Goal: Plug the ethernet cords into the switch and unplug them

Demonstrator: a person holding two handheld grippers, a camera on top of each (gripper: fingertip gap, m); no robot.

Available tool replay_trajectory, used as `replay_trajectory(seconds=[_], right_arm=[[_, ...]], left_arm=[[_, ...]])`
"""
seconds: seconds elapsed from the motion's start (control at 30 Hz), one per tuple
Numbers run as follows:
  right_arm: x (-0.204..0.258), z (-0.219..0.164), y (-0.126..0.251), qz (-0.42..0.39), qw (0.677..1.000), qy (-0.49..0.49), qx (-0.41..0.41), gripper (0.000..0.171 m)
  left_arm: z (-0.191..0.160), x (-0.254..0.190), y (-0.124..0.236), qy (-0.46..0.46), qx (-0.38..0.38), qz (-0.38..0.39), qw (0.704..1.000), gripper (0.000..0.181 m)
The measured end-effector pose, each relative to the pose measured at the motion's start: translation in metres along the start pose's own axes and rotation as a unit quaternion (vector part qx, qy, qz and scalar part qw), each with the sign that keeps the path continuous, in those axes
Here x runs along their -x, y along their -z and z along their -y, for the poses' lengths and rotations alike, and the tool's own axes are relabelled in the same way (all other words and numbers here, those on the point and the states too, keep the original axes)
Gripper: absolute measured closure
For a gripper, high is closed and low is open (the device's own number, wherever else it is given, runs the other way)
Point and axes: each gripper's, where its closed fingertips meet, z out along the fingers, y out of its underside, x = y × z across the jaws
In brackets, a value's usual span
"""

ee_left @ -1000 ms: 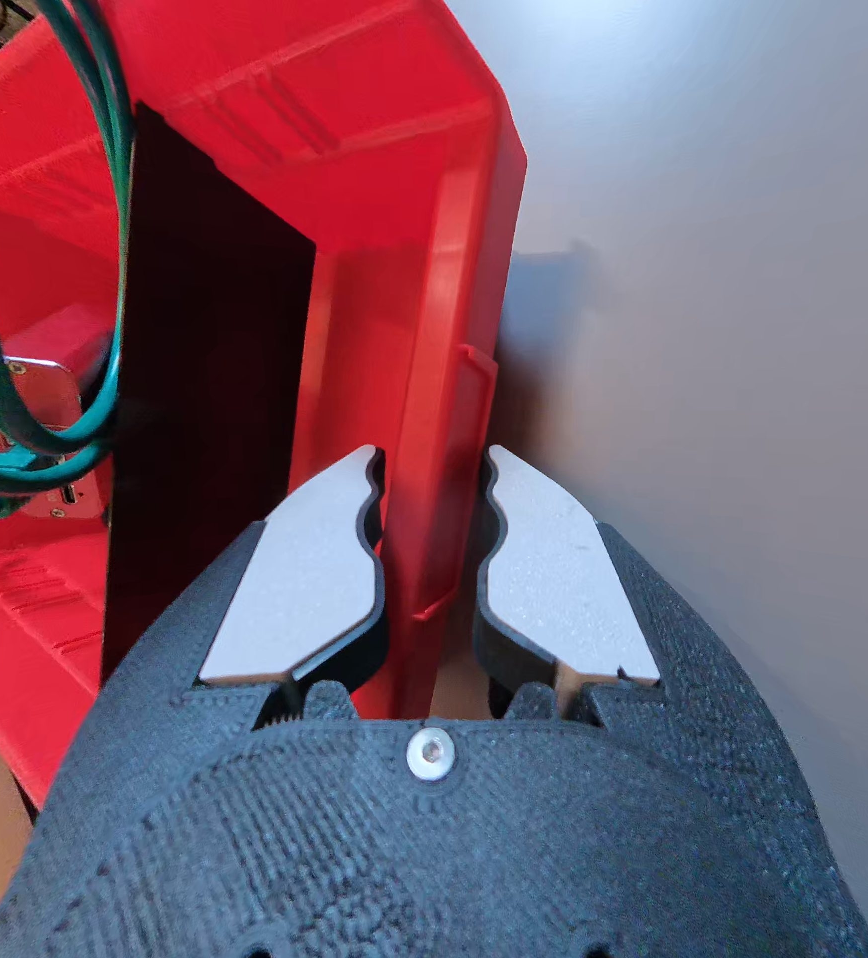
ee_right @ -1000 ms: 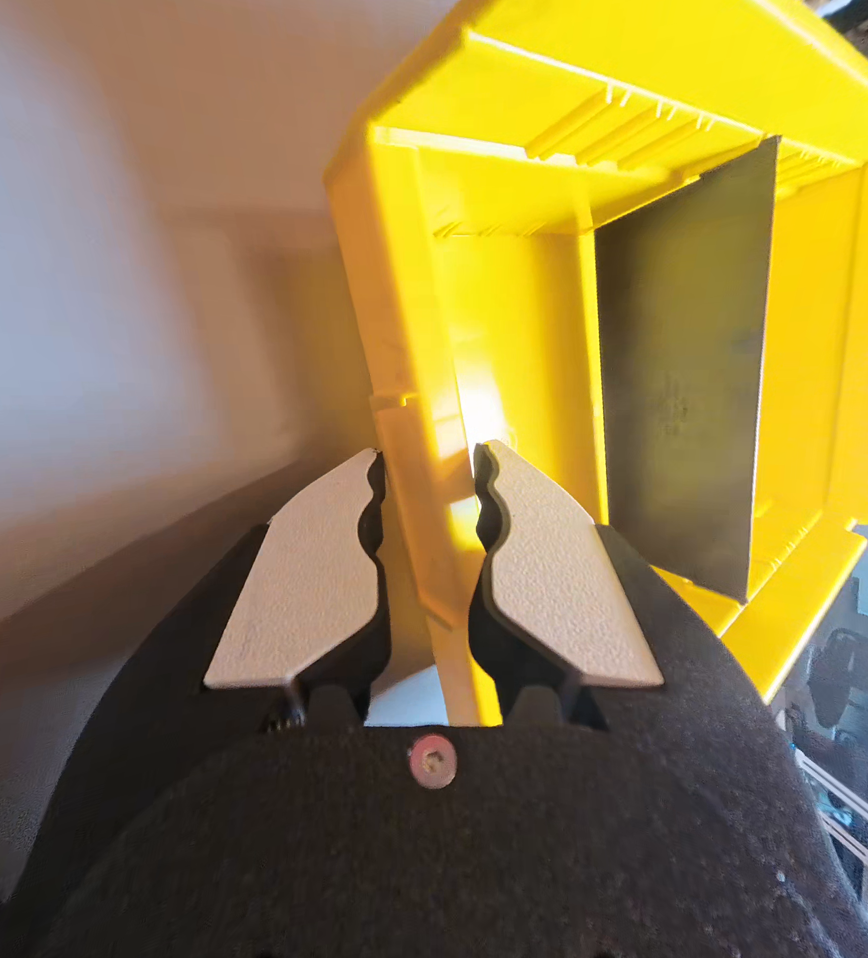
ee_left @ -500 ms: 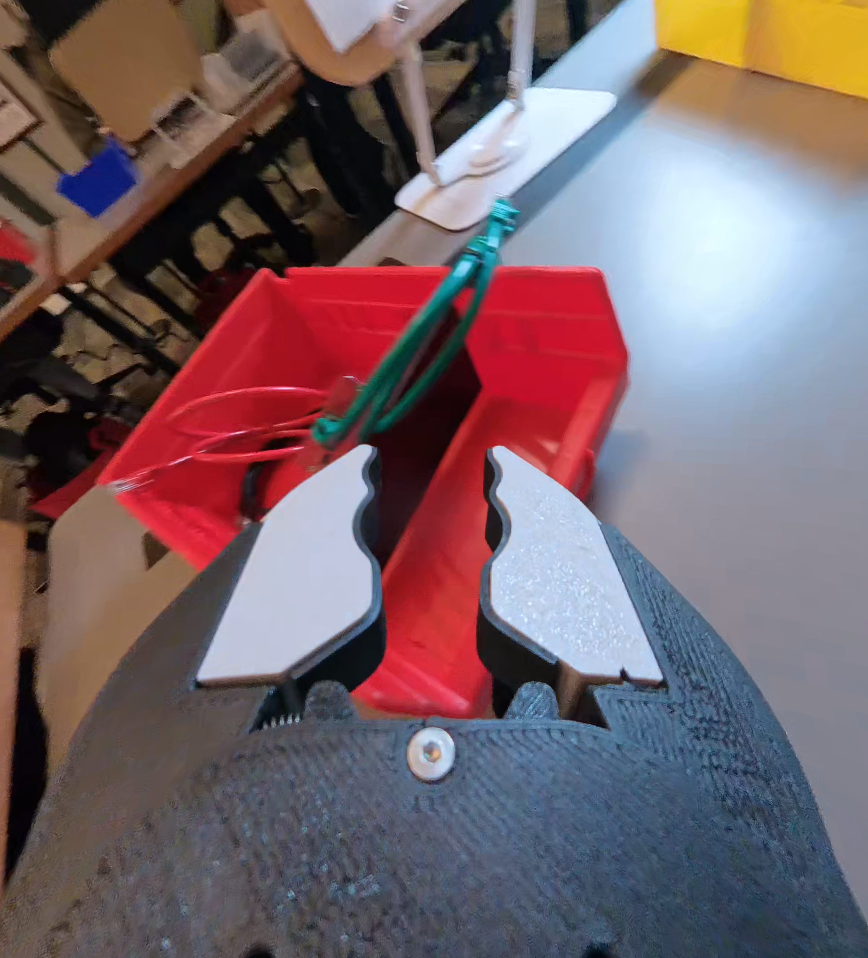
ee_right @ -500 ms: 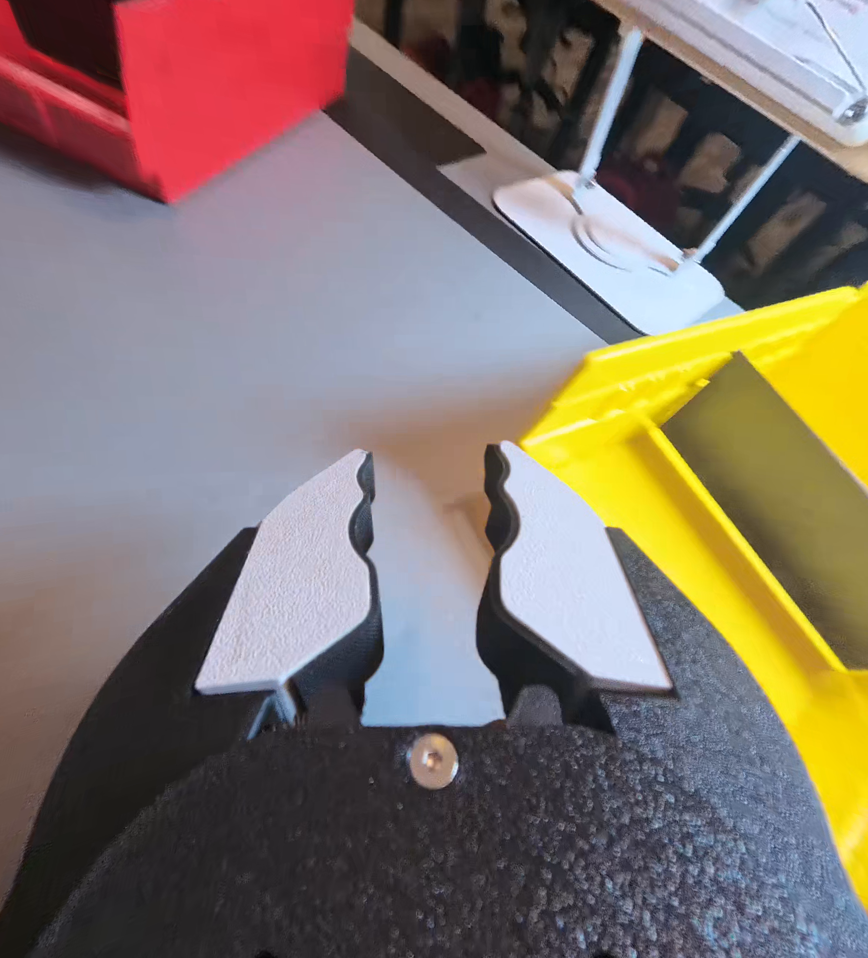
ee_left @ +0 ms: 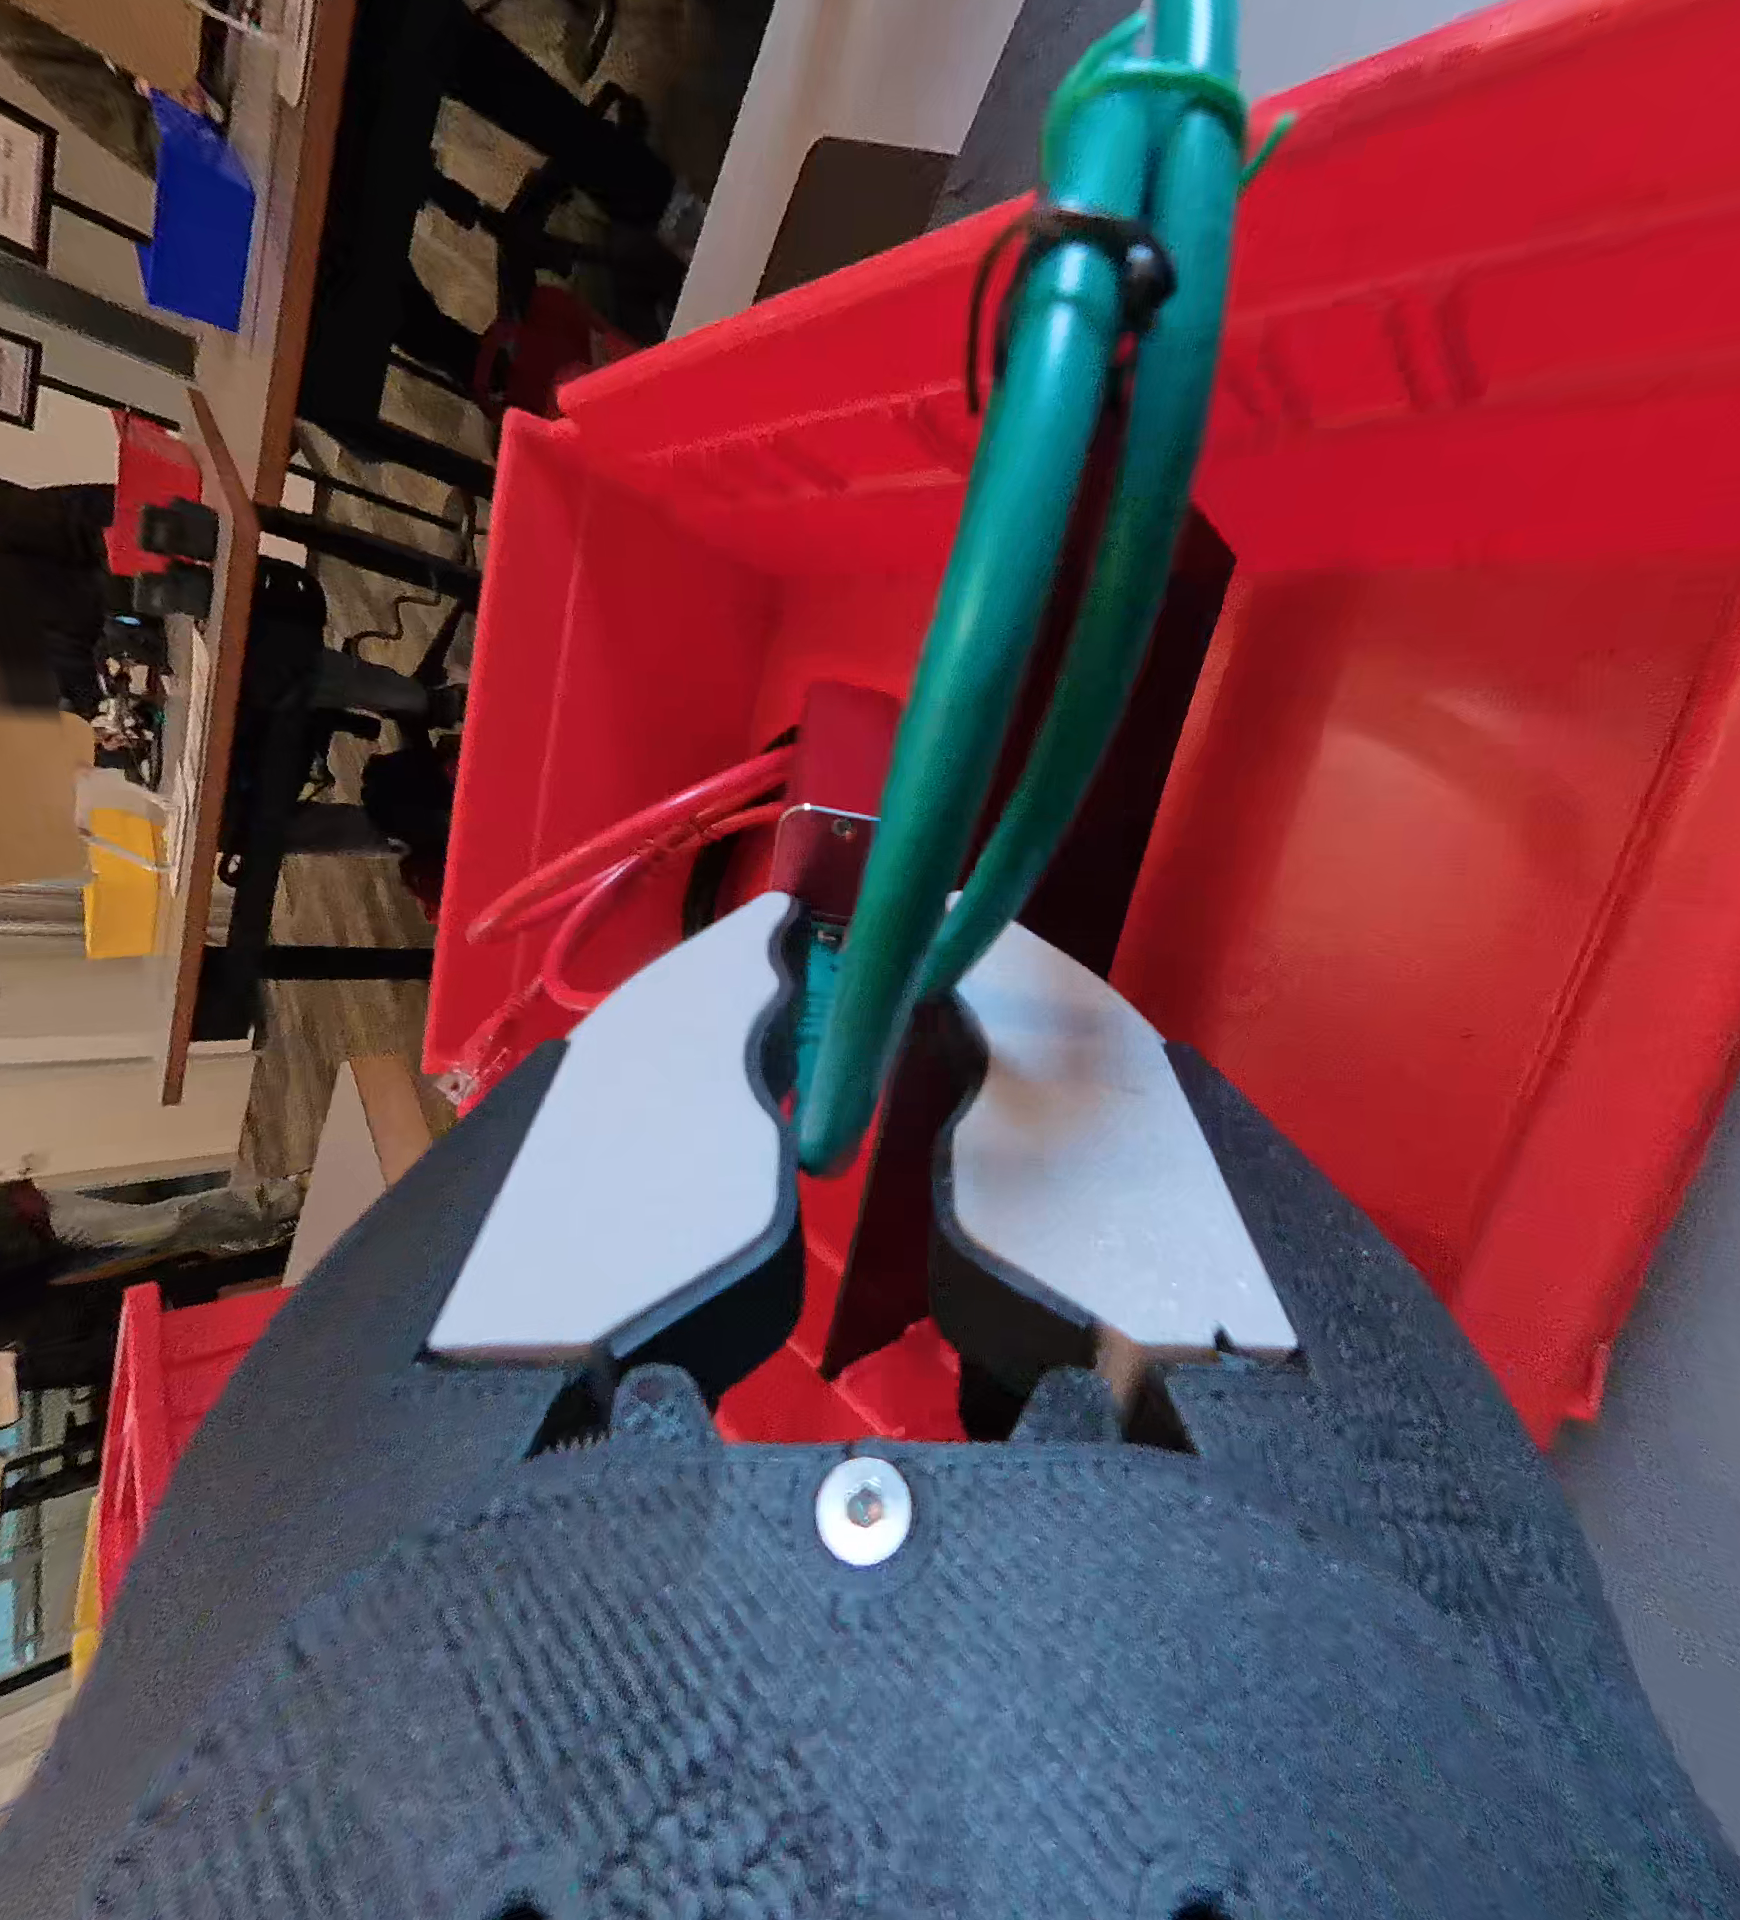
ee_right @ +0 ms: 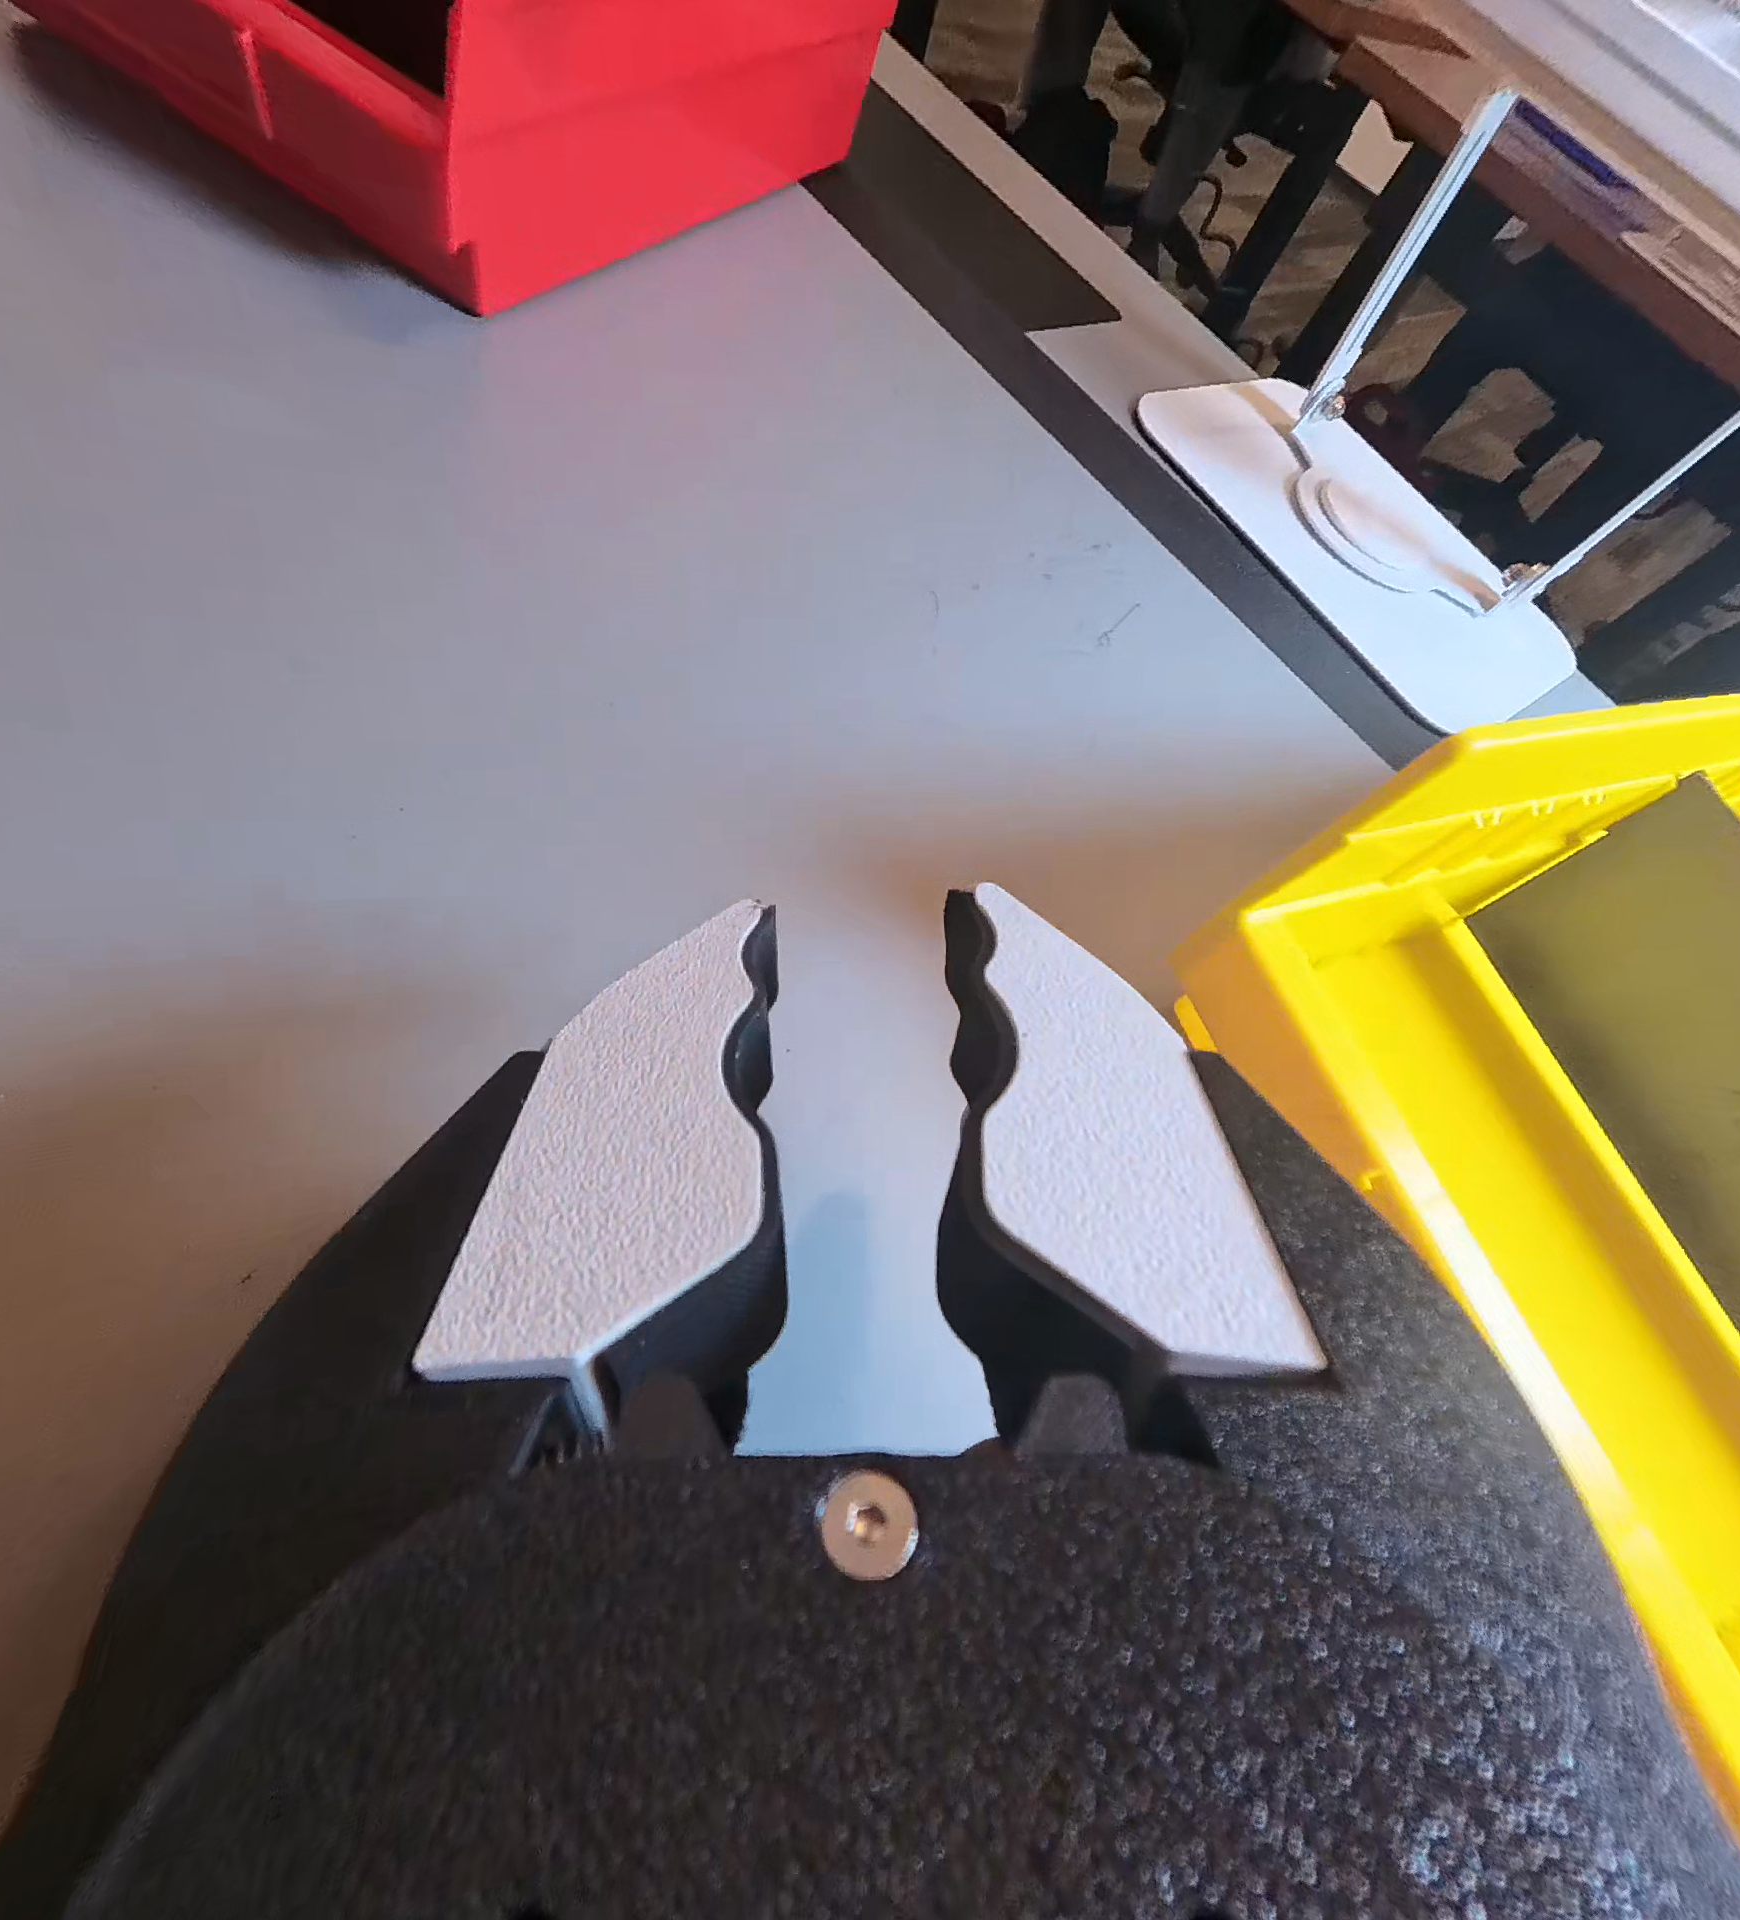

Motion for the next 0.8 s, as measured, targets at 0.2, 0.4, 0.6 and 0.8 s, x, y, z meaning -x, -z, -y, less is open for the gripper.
replay_trajectory(seconds=[0.2,0.4,0.6,0.8], right_arm=[[-0.001,0.008,0.002,-0.003,1.0,-0.004,-0.02,0.144],[0.002,0.013,0.005,-0.007,0.999,0.01,-0.033,0.146],[0.005,0.015,0.006,-0.005,0.999,0.016,-0.039,0.146],[0.007,0.023,0.01,-0.003,0.998,0.02,-0.059,0.146]], left_arm=[[0.015,0.016,0.01,-0.007,-0.011,-0.016,1.0,0.175],[0.064,0.064,0.05,-0.029,-0.063,0.043,0.997,0.175],[0.108,0.098,0.093,-0.055,-0.086,0.07,0.992,0.175],[0.139,0.123,0.13,-0.068,-0.113,0.108,0.985,0.175]])
